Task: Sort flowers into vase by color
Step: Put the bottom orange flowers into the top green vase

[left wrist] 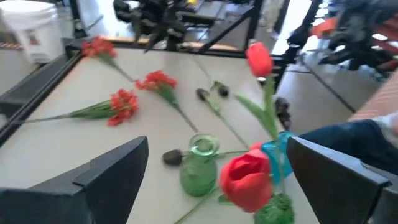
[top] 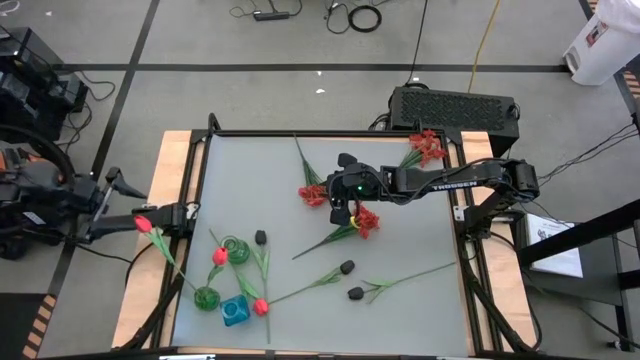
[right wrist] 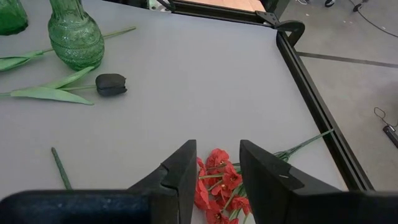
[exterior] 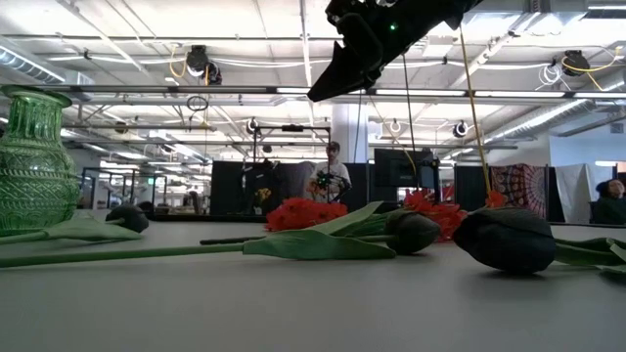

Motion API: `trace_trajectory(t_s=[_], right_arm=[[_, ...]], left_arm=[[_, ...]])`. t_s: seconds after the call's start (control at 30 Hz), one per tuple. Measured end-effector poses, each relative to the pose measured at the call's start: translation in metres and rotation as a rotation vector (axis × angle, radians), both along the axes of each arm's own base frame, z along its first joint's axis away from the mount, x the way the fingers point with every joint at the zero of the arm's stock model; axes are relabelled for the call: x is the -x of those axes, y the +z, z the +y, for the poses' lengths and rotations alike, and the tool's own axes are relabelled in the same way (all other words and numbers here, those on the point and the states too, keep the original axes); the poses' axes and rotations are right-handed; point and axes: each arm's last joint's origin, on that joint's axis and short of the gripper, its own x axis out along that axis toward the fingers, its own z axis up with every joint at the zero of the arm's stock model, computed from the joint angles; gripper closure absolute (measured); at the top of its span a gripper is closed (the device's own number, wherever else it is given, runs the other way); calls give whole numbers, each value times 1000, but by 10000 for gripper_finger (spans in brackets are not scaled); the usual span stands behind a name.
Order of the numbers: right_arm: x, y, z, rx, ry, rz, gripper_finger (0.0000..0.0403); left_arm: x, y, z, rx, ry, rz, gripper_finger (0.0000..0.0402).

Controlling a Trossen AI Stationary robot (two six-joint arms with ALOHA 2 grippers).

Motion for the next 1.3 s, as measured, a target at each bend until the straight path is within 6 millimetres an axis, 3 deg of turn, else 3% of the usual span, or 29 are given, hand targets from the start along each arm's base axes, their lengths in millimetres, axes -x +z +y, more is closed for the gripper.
trace_trajectory(t_s=[0.1, 0.33, 0.73, 1.03, 1.3], right_arm=[[0, 0, 0, 0, 0, 0, 289], [0, 0, 0, 0, 1, 0, 289], [0, 0, 0, -1, 1, 2, 289], [0, 0, 0, 0, 1, 1, 289], [0, 0, 0, 0, 1, 1, 289]], left_arm=[[1, -2, 0, 19, 26, 25, 14], [2, -3, -5, 80, -148, 31, 14], [22, -10, -7, 94, -199, -44, 14], [21, -10, -7, 100, -197, -43, 14], [18, 12, -5, 33, -148, -280, 14]])
